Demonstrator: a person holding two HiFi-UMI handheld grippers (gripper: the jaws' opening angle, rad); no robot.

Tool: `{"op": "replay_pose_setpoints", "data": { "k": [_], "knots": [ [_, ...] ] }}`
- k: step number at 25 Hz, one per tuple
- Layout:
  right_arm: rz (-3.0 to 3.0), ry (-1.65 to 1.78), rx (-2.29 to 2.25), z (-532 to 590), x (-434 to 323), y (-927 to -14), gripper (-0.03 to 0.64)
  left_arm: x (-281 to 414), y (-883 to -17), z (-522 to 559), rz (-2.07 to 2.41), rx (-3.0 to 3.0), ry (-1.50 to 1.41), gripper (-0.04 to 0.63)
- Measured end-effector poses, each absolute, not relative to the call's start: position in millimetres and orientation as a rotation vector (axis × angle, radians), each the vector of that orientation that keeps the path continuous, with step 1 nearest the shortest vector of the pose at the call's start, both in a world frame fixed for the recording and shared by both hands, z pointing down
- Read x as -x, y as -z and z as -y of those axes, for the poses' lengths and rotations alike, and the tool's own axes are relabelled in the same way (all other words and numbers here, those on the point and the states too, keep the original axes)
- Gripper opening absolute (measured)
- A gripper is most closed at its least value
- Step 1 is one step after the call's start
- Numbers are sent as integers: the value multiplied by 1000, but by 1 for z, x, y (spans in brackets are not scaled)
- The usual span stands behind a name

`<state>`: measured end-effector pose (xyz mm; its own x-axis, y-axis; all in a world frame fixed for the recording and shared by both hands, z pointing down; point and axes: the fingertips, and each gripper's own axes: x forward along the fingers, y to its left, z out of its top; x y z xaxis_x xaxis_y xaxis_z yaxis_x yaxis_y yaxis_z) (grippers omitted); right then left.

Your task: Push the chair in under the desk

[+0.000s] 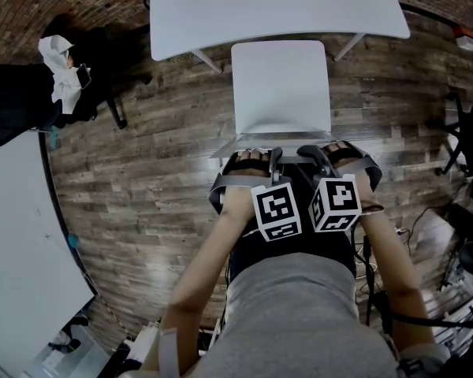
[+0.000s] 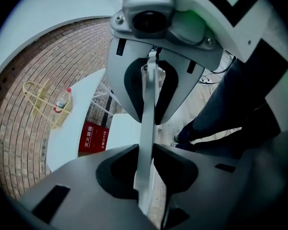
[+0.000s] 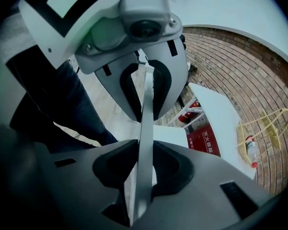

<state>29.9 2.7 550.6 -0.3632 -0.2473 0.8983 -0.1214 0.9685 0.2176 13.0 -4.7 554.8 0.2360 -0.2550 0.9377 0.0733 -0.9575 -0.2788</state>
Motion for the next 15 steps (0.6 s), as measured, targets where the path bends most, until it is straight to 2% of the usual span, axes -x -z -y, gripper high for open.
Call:
{"op": "replay_pose_setpoints", "data": {
  "k": [15],
  "knots": [
    [1953, 117, -249, 12, -35, -550, 95, -19, -556, 19, -140, 2307, 1811, 100]
  ]
}}
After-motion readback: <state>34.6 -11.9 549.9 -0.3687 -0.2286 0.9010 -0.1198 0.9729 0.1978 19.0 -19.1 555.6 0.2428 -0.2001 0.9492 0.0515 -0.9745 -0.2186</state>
